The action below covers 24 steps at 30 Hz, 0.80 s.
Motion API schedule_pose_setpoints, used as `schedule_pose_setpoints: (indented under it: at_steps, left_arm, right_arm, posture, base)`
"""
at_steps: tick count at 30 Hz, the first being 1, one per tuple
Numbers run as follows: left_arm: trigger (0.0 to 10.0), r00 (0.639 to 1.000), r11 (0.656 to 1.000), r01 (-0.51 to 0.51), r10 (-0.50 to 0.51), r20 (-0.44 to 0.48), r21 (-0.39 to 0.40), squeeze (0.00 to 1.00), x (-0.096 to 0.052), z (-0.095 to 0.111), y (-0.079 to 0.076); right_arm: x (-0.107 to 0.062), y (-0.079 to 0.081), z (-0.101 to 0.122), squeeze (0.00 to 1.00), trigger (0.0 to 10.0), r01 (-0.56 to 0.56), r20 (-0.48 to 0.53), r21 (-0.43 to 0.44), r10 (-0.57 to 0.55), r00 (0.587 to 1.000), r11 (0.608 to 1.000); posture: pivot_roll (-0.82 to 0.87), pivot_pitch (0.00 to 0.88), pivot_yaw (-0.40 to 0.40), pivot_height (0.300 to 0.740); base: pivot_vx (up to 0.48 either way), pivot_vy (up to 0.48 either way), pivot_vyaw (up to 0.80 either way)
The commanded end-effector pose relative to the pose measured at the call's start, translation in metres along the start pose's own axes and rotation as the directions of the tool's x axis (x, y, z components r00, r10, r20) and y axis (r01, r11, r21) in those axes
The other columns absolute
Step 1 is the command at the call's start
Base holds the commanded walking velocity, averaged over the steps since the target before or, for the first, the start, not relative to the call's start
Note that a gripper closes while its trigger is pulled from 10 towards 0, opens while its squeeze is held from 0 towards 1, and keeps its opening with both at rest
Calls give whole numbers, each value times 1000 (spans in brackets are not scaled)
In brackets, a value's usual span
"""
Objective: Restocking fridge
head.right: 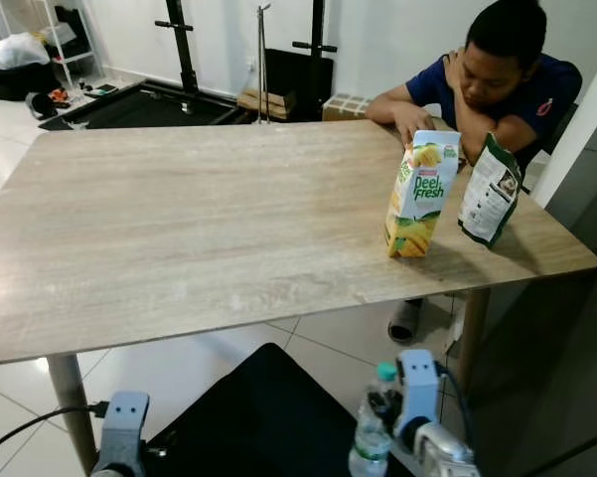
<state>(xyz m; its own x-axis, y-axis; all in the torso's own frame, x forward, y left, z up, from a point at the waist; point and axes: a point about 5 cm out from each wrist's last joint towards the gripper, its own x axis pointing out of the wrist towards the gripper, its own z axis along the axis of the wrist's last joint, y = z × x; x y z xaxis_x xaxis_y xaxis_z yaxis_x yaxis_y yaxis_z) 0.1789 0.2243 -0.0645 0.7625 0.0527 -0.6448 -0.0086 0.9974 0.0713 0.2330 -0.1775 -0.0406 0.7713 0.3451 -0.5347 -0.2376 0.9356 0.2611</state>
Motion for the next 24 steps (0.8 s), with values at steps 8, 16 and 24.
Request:
schedule_pose_setpoints:
  at_steps: [8, 16, 24]
  left_arm:
    - [10000, 998, 999, 38, -39, -45, -8, 0, 3, -8, -21]
    - [10000, 997, 998, 39, -36, 61, -42, 0, 9, 11, -30]
    - [10000, 998, 997, 66, -66, 18, -29, 0, 2, -6, -33]
  right_arm:
    - [7, 13, -4, 0, 10000, 52, 29, -28, -51, 998, 998]
    - [5, 10, -7, 0, 10000, 114, 74, 55, -118, 990, 992]
    - [0, 7, -20, 0, 10000, 164, -9, -27, -164, 986, 986]
  posture:
    - [-134, 37, -10, 740]
    - [-134, 69, -18, 740]
    - [-142, 87, 2, 740]
  base:
    - [0, 0, 0]
    - [0, 0, 0]
    - [0, 0, 0]
